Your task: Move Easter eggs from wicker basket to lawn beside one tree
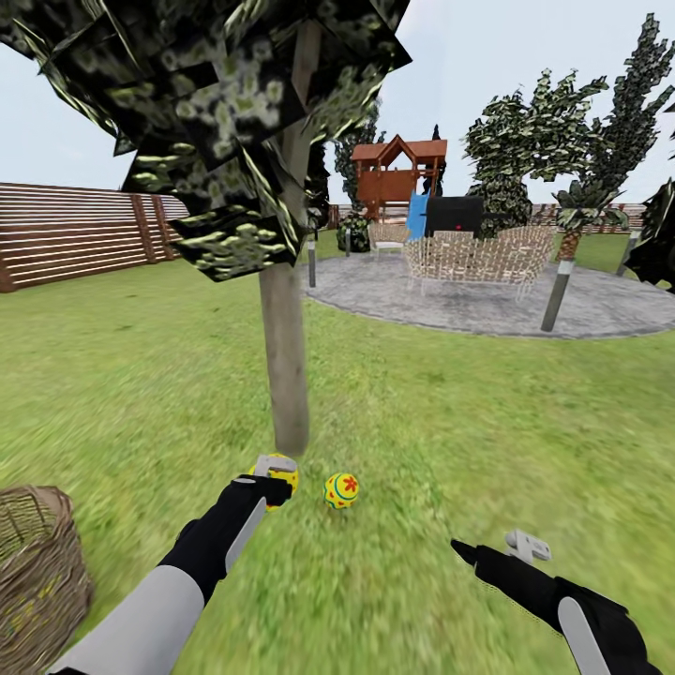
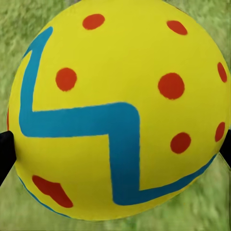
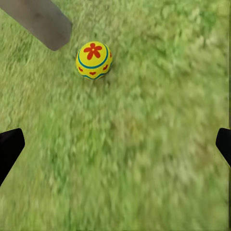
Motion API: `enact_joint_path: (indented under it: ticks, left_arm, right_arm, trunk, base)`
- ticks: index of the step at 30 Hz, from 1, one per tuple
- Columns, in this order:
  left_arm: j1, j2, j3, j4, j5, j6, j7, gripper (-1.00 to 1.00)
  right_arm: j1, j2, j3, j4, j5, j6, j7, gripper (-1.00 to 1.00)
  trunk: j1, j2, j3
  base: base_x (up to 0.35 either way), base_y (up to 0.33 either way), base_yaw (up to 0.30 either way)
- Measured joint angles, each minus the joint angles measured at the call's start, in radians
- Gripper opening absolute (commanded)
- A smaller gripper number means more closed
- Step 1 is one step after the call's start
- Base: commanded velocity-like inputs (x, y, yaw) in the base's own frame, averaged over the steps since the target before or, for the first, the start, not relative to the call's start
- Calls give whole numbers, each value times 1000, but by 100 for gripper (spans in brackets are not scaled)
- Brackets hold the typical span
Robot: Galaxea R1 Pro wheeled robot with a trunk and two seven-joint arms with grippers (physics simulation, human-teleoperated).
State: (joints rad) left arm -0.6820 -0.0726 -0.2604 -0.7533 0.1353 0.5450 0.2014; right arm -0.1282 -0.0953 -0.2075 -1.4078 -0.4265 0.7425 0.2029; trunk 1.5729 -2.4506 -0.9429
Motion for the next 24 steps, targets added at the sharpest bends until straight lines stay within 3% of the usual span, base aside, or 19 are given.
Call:
enact_joint_path:
  ticks: [7, 24]
  left_arm:
    - [0, 0, 0, 1, 0, 0, 0, -100]
    - [0, 1, 0, 2, 0, 1, 1, -100]
  right_arm:
    - [0, 1, 1, 0, 0, 0, 0, 100]
    - [0, 2, 10, 0, 0, 1, 1, 100]
  trunk:
    - [0, 0, 0]
    - [0, 0, 0]
  base:
    - [264, -177, 0]
    - [190, 33, 0]
